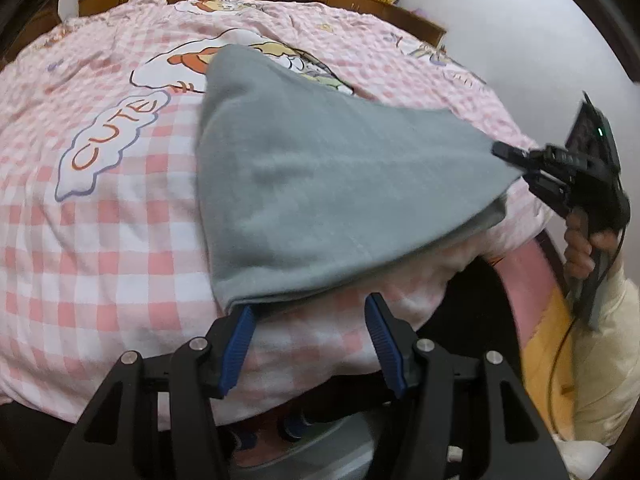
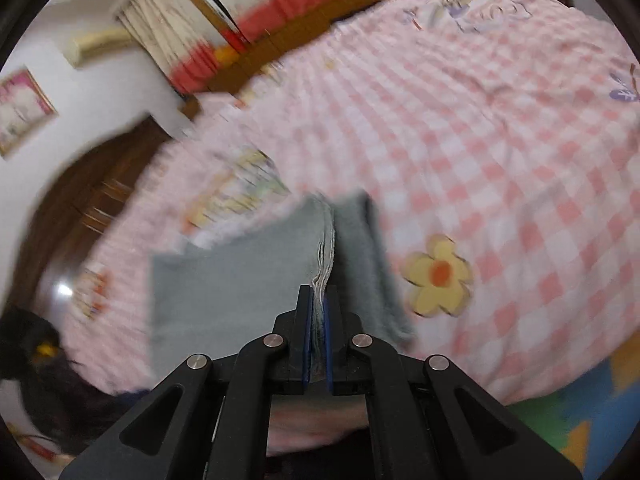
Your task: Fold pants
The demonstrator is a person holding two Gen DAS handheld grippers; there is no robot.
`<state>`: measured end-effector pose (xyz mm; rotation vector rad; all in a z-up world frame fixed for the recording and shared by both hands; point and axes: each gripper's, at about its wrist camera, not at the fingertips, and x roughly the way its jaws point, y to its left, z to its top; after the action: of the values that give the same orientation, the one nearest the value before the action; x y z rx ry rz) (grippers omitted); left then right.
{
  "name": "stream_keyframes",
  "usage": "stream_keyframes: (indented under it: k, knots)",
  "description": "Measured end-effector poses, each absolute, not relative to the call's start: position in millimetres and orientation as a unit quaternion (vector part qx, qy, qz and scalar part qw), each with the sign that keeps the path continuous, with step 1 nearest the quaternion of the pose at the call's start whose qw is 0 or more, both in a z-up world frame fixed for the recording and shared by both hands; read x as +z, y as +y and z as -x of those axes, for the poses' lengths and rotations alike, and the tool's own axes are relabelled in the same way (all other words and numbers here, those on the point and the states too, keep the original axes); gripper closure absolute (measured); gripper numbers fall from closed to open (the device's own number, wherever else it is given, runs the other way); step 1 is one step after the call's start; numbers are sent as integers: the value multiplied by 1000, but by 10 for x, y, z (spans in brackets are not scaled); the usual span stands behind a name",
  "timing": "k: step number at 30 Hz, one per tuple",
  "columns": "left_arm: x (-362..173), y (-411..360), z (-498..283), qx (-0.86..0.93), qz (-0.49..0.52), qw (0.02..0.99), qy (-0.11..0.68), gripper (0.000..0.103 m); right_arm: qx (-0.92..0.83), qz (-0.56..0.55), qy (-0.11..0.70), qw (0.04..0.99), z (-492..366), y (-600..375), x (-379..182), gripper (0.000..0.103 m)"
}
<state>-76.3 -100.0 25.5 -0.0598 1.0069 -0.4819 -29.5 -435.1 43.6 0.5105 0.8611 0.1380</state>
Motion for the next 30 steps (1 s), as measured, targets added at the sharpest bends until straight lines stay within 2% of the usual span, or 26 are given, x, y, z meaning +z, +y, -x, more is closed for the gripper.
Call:
stream_keyframes:
  k: [3, 9, 12, 15, 17, 20, 23, 28, 30]
  knots:
    - [320, -898, 754, -243, 59, 842, 479, 45, 48, -201, 435, 876, 205, -4280, 217, 98]
    - [471, -652, 808, -242, 97, 839, 477, 44, 32, -168, 443, 880, 241, -4209, 306, 98]
    - [557, -502, 813, -226, 106, 850, 465, 44, 15, -163, 446, 880, 288, -4175, 444, 92]
    - [646, -361, 681, -206, 107, 861, 452, 44, -12, -156, 418, 895, 370, -4160, 695, 91]
    - [715, -304, 544, -202, 111, 867, 441, 44, -8, -162, 391, 906, 421, -4143, 888, 85]
    - [799, -247, 281, -198, 117, 876, 424, 44, 29, -160, 379, 911, 350, -3995, 1002, 82]
    - [811, -238, -54, -198, 124, 880, 413, 44, 56, -144, 400, 903, 176, -3790, 863, 82]
    - [692, -319, -669, -207, 140, 870, 425, 44, 54, -130, 462, 875, -31, -3622, 322, 82]
    - [688, -343, -839, -215, 141, 864, 434, 44, 57, -136, 454, 879, -6, -3634, 198, 82]
